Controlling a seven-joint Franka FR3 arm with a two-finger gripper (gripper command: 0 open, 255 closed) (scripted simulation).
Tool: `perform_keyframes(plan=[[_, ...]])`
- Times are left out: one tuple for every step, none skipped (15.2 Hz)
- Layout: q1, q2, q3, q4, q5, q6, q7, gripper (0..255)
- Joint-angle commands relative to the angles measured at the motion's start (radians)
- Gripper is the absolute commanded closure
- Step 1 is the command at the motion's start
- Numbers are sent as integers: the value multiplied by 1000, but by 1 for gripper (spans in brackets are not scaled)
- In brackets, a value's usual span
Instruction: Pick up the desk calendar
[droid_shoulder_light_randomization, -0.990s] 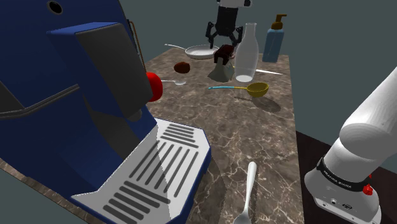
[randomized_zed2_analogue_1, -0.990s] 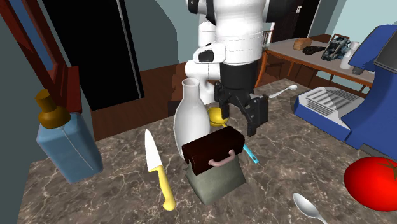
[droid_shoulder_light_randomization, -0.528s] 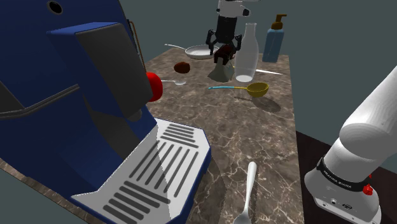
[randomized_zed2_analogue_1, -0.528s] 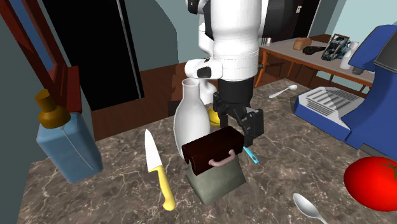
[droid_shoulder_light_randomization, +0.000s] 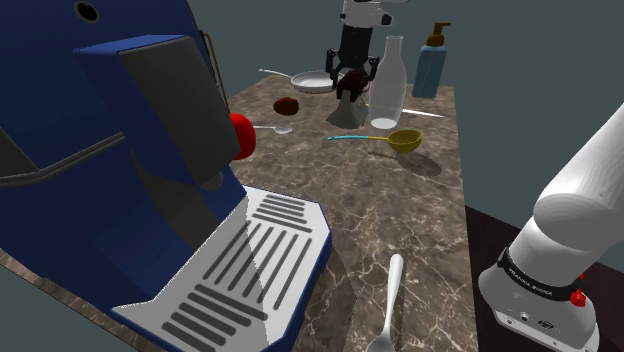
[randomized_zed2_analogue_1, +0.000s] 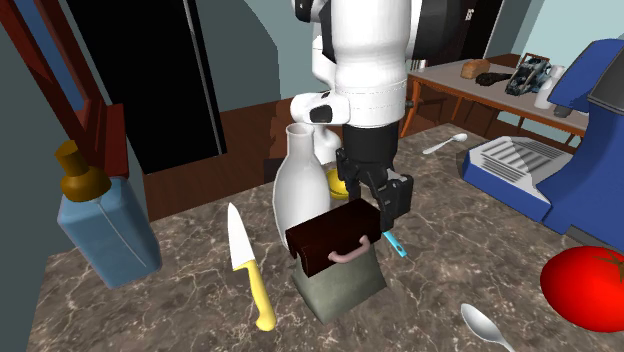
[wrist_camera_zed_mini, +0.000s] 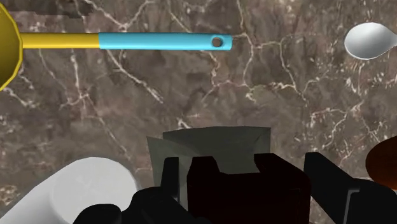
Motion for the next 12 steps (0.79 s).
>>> perform_keyframes(plan=[[0,1,0,-1,0,0,0,255],[1,-2,1,-7,0,4,1,255],[1,-2,1,6,0,-9,3,255],[0,-3,0,18,-1,-22,4,255],[0,-3,0,32,-1,-36,5,255],[0,-3,0,45,-2,-49,7,255],[0,-3,0,59,-2,-62,8,255],[0,-2,0,73,-3,-76,9,255],[0,-1,-1,87,-3,-89,11,255],[0,0,-1,102,-4,-103,12,255],[-1,1,-1,116,-4,-116,13,255],[-1,2,-1,132,-5,-130,15,255]])
